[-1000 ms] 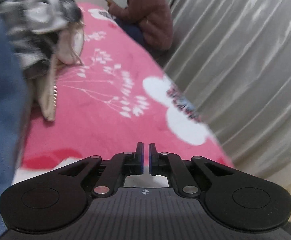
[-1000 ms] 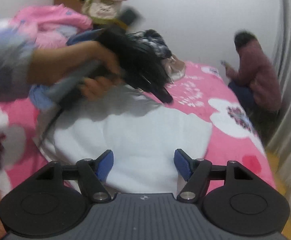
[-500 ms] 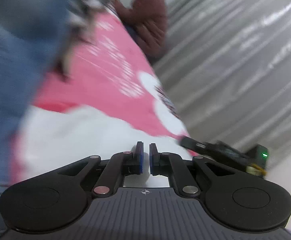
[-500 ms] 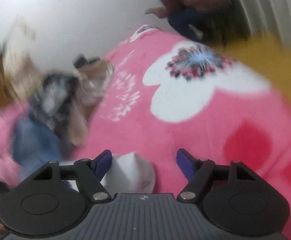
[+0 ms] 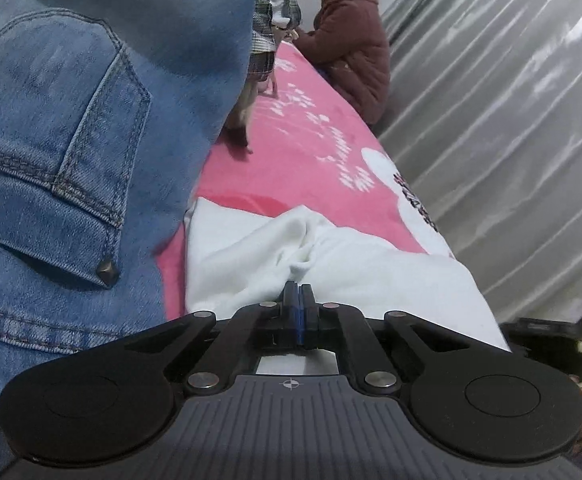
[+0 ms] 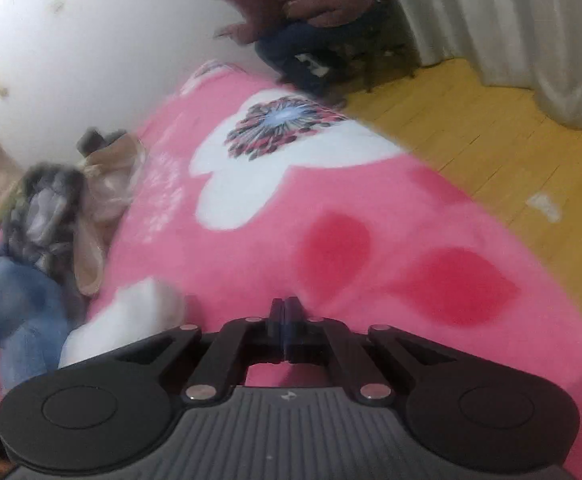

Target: Fold clothes

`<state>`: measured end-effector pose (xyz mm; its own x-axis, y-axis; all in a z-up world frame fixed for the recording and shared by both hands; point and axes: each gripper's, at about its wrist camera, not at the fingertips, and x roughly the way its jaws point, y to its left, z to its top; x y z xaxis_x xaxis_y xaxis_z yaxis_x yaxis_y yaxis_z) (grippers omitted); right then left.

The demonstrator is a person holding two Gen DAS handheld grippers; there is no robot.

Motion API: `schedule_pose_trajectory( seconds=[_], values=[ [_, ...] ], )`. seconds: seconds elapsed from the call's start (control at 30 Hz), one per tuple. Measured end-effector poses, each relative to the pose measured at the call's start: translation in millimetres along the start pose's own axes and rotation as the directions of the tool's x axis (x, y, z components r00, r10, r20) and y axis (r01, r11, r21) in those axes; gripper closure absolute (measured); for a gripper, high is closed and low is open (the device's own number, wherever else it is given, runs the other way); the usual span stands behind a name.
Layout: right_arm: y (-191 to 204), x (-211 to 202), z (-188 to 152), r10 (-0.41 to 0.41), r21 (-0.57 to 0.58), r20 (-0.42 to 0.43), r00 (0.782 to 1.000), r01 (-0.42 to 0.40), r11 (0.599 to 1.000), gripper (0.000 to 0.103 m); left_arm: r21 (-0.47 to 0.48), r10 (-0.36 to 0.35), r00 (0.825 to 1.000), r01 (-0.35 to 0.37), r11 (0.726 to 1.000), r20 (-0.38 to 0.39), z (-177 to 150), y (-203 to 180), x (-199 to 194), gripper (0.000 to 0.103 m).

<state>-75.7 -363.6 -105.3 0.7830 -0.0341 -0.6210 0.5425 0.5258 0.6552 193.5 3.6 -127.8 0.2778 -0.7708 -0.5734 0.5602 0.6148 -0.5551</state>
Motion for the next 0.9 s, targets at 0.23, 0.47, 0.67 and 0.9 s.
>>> schedule_pose_trajectory(
  seconds=[0.23, 0.47, 0.67, 0.9],
  values=[
    [64, -35, -6, 0.168, -0.193, 0.004, 0.986, -0.164, 0.967, 0.055, 0.159, -0.111, 0.994, 0.107, 0.982, 0.021, -5, -64, -26, 0.101],
    [135, 12, -81, 0.118, -0.635, -0.081, 0.99, -0.142, 0.759, 0.066, 0.113, 0.013, 0.997, -0.022, 0.993, 0.081, -51, -35, -28, 0.098],
    [132, -1, -102, 0.093, -0.723, 0.015, 0.996, -0.053, 0.688, 0.064, 0.128, 0.315, 0.908, -0.359, 0.924, 0.276, -63, -62, -60, 0.102],
    [122, -3, -100, 0.106, -0.705, 0.024, 0.994, -0.058, 0.707, 0.063, 0.203, 0.123, 0.969, -0.168, 0.965, 0.216, -76, -107, -37, 0.099]
  ],
)
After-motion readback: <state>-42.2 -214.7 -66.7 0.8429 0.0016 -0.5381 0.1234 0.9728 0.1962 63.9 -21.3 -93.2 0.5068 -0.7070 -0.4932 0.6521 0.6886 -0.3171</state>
